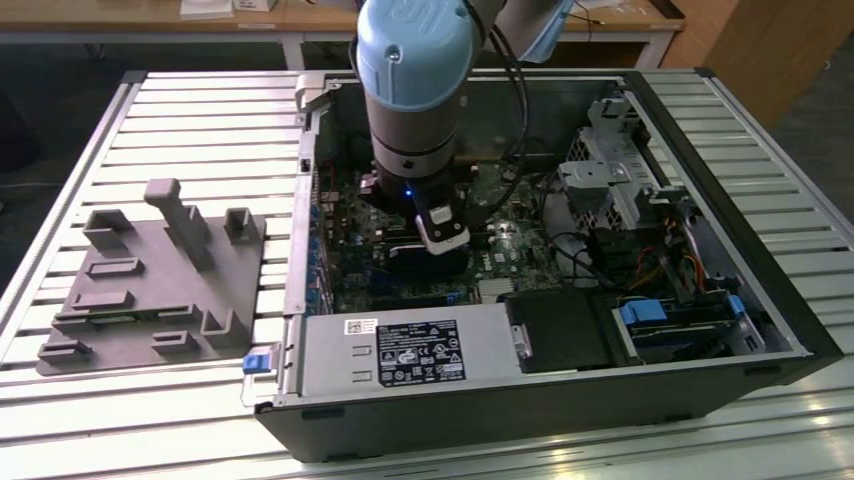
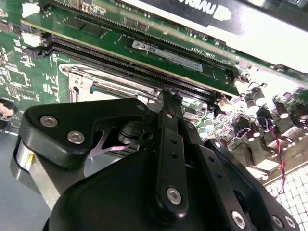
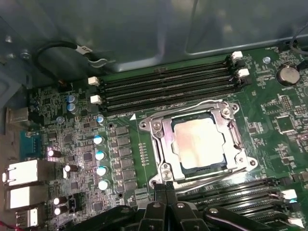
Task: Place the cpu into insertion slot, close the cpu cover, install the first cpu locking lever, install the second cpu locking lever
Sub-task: 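Install the second cpu locking lever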
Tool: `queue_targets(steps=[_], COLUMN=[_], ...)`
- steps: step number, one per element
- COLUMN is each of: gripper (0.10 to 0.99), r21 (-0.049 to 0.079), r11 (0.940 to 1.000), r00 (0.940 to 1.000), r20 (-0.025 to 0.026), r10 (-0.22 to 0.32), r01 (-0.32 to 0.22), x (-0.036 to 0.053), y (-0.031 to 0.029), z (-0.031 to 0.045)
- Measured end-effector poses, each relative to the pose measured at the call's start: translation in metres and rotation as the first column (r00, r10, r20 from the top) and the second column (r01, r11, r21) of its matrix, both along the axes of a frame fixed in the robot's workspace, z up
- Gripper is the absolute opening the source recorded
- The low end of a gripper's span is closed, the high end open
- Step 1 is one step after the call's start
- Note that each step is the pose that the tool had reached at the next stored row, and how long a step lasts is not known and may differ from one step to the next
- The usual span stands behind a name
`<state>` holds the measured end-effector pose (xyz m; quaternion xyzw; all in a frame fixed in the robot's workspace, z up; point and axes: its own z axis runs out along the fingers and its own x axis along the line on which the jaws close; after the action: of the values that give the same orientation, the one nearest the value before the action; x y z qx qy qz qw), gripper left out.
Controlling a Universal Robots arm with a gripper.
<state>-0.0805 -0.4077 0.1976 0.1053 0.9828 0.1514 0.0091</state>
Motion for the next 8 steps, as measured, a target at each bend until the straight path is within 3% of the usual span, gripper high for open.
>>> queue_targets(steps=[4, 8], gripper=[0.106, 0.106], r21=[0.018, 0.023], r11=[0.9998, 0.9997], r00=[1.0000, 1.0000], r20=[0.0000, -0.0003], r10=[0.000, 0.000], r01=[0.000, 0.000], x=[-0.0014, -0.0022], y=[0.0001, 0.0000], z=[-0.0026, -0.0050])
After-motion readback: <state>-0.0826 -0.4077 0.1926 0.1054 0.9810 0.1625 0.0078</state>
